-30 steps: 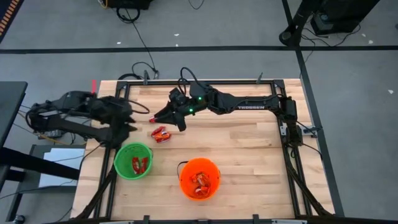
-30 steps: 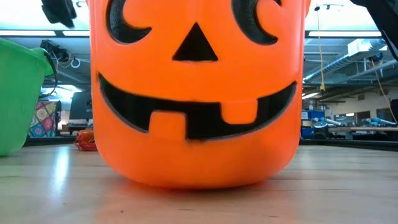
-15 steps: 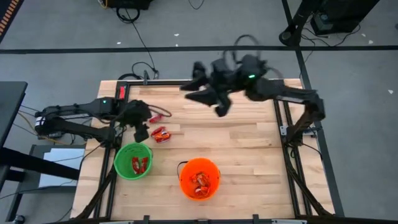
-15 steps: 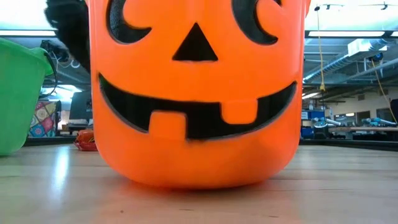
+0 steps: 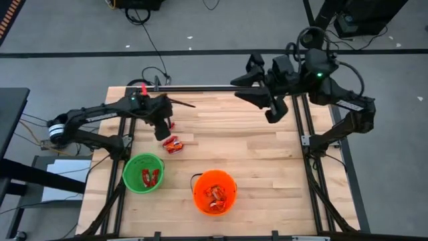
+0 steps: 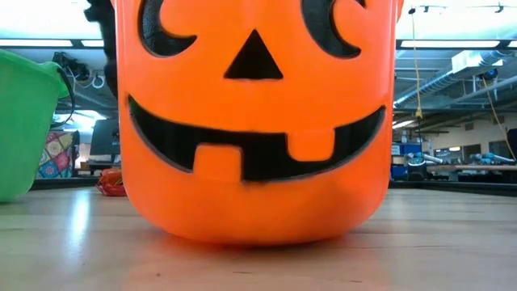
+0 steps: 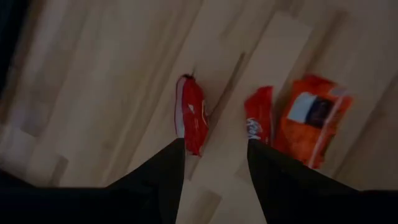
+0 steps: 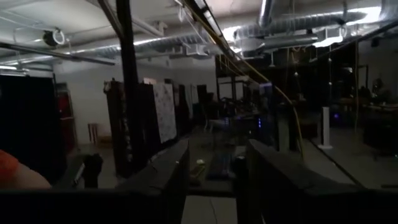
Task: Sort candy by brand, put in halloween buckets
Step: Put the red chocolate into the green bucket
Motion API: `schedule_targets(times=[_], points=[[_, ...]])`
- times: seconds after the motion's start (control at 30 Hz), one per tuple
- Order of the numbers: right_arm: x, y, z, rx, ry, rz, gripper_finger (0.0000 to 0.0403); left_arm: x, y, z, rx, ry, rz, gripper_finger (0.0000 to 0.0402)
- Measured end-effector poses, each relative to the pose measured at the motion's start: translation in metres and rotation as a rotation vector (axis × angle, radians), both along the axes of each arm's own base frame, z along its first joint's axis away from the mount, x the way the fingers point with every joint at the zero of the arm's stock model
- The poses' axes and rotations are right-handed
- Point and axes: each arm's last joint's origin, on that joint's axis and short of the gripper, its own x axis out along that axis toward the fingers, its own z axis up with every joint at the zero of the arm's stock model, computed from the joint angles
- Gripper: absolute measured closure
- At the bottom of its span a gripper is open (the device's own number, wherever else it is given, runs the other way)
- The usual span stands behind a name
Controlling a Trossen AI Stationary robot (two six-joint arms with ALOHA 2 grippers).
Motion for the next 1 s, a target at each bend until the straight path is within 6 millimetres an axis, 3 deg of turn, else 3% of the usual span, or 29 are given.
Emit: schedule_targets(times=[0.37, 0.8, 1.0], points=[[-0.023, 0.003, 0.009, -0.006, -0.008, 0.011, 0.0233, 0.032, 0.019, -0.051, -0.105, 0.163, 0.036, 0.0201], [-0.046, 0.002, 0.020, 0.013, -0.058, -0.059, 0.0233, 0.046, 0.026, -0.087, -0.135, 0.279, 0.012, 0.0068], [-0.048, 0.001, 0.021, 0.028, -0.064, -0.100, 0.0233, 0.047, 0.029, -0.089, -0.074, 0.307, -0.005, 0.0045]])
